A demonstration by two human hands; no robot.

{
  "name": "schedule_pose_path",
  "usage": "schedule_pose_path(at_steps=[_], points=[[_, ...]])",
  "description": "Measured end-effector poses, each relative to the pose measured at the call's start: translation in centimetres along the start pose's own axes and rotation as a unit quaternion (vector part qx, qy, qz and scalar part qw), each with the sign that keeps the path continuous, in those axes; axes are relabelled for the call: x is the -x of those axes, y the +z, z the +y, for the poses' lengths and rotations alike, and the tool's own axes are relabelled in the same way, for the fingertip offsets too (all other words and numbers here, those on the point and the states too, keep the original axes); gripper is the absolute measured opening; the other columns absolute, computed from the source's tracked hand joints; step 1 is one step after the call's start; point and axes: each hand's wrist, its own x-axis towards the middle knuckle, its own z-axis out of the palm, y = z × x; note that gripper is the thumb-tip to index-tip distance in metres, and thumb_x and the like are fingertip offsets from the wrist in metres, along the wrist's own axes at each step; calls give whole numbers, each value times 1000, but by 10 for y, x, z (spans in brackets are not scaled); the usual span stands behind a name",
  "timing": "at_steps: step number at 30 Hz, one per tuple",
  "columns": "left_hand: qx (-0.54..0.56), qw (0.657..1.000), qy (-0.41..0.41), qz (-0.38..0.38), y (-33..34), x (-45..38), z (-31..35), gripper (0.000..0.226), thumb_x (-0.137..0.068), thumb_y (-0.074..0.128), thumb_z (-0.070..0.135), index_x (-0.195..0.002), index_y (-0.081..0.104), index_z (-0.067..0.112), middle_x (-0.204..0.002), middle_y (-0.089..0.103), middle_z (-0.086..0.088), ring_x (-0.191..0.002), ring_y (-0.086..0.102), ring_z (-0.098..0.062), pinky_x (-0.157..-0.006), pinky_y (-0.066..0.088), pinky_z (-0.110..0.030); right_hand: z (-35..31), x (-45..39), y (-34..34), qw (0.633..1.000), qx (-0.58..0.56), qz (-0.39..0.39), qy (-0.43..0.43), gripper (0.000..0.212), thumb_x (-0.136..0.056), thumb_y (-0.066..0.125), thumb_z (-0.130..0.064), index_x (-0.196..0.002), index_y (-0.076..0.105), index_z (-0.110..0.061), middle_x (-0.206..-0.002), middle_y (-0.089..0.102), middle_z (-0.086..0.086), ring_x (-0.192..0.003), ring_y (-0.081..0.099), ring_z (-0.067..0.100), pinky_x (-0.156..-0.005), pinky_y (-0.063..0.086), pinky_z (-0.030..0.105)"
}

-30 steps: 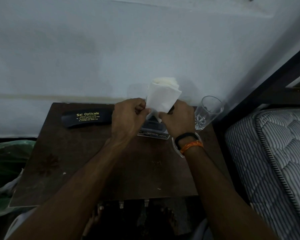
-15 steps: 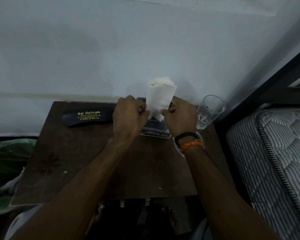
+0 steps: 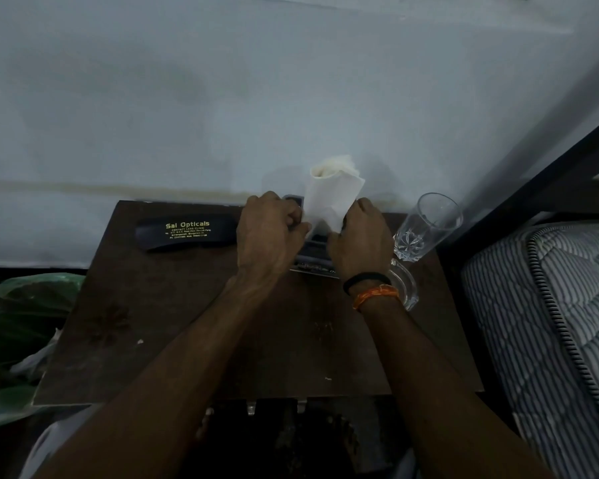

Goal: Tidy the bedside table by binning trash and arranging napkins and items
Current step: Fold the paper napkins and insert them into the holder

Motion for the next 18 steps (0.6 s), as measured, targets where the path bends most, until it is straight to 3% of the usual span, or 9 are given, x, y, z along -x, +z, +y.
schedule_pose_path(at_steps=[4,8,11,15,18], points=[[-5,1000,-1,5,-1,-1,0,14,-72,81,24,-76,72,14,-78,60,-9,-79,53,-28,-68,43,-34,1,-10,-13,988,-142,-8,66,26,-68,77,-28,-90,69,-15,-90,68,5,-82,63,22,-64,52,33],[-10,1000,4,12,1,-2,1,15,-73,81,24,-78,74,13,-77,63,-10,-78,53,-26,-70,44,-35,6,-14,-28,980,-185,31,67,21,-70,77,-25,-67,58,-16,-70,64,-2,-69,60,17,-61,44,26],[-5,1000,-1,6,1,-3,1,18,-74,81,28,-83,73,14,-83,64,-7,-81,53,-24,-73,45,-35,7,-15,-30,982,-180,23,53,15,-72,76,-22,-72,66,-11,-68,66,-2,-67,62,15,-63,52,30],[79,997,-12,12,-6,-7,4,31,-69,85,35,-90,74,16,-83,69,1,-75,57,-11,-68,47,-23,7,-15,-31,984,-174,18,35,15,-73,76,-22,-83,73,-12,-70,68,-4,-69,65,14,-66,57,32],[120,992,-23,26,-10,-9,6,29,-71,83,39,-85,74,15,-81,67,3,-74,54,-8,-64,34,-13,7,-15,-30,987,-159,-1,30,15,-73,77,-22,-84,74,-12,-74,71,1,-71,66,17,-66,58,36]])
